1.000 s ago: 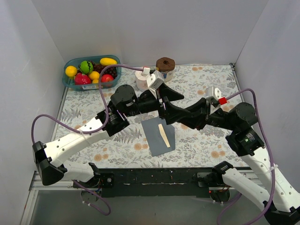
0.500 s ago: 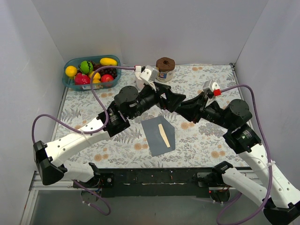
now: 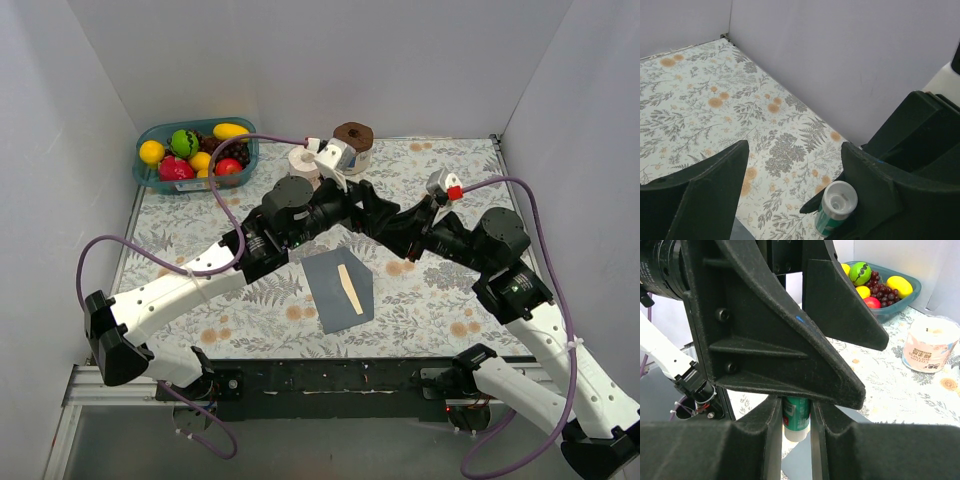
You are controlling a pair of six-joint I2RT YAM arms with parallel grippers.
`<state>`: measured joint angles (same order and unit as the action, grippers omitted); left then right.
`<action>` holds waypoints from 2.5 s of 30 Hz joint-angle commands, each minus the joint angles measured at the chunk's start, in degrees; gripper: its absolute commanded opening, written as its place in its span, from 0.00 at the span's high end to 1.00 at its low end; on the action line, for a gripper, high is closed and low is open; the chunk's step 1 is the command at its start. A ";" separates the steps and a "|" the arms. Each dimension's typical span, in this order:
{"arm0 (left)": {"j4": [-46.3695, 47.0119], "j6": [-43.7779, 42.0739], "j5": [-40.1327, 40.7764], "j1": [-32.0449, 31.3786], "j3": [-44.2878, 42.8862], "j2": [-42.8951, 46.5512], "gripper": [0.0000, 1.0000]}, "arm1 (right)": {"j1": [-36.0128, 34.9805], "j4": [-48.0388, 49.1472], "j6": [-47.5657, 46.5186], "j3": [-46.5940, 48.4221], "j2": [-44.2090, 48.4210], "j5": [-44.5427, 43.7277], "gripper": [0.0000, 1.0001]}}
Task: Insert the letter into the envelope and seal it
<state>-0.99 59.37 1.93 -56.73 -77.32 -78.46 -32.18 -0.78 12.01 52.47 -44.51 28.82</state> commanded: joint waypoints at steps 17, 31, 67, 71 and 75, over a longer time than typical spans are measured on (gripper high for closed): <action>5.56 -2.51 -12.55 0.04 2.61 5.24 1.00 | -0.25 3.32 0.21 0.80 1.00 8.87 0.99; 10.58 -1.02 -22.79 0.04 3.84 7.44 0.13 | -0.16 8.98 1.18 -0.35 6.90 14.82 0.99; -0.32 3.82 1.14 -0.14 -2.14 1.73 0.34 | -0.07 -0.37 3.55 2.64 1.97 -7.64 0.99; -0.41 4.08 0.97 -0.14 -1.87 1.81 0.36 | -0.25 -0.37 3.46 2.46 2.15 -7.64 0.99; -0.33 4.08 1.05 -0.14 -1.69 1.81 0.45 | -0.16 -0.28 3.37 2.11 2.32 -7.64 0.99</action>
<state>-0.91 63.51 3.62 -56.75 -77.34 -77.47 -32.27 -3.01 15.07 52.64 -43.18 21.93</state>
